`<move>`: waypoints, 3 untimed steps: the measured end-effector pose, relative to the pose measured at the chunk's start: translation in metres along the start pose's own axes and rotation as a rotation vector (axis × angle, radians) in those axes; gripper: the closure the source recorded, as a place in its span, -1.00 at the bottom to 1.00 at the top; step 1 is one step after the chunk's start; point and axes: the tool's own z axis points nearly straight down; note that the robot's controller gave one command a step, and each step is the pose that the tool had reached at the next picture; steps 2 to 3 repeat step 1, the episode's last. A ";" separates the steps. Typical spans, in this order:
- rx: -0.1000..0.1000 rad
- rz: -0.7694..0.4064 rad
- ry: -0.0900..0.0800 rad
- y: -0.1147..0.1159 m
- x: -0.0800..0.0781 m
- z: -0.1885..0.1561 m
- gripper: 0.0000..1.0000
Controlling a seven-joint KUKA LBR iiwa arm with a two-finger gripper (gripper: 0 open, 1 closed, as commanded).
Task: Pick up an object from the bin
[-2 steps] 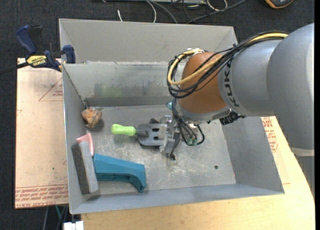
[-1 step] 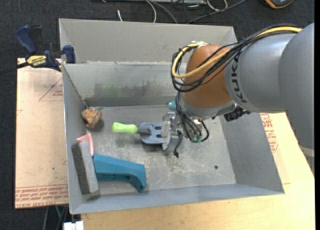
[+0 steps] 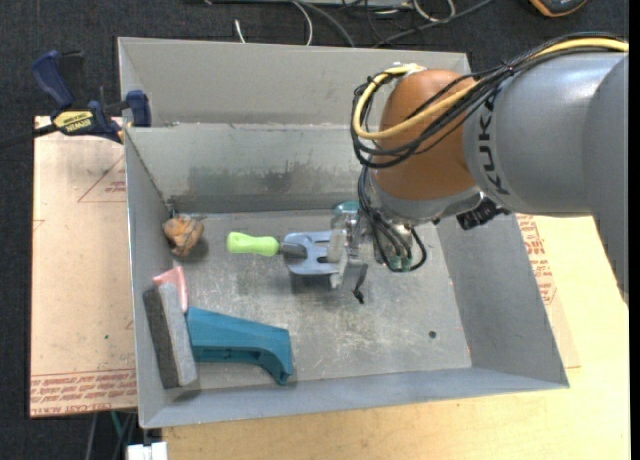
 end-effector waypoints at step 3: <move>0.000 0.000 0.003 0.000 0.001 -0.026 1.00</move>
Offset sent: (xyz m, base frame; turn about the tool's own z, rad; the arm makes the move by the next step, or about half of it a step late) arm -0.0012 -0.0002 0.0554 -0.0001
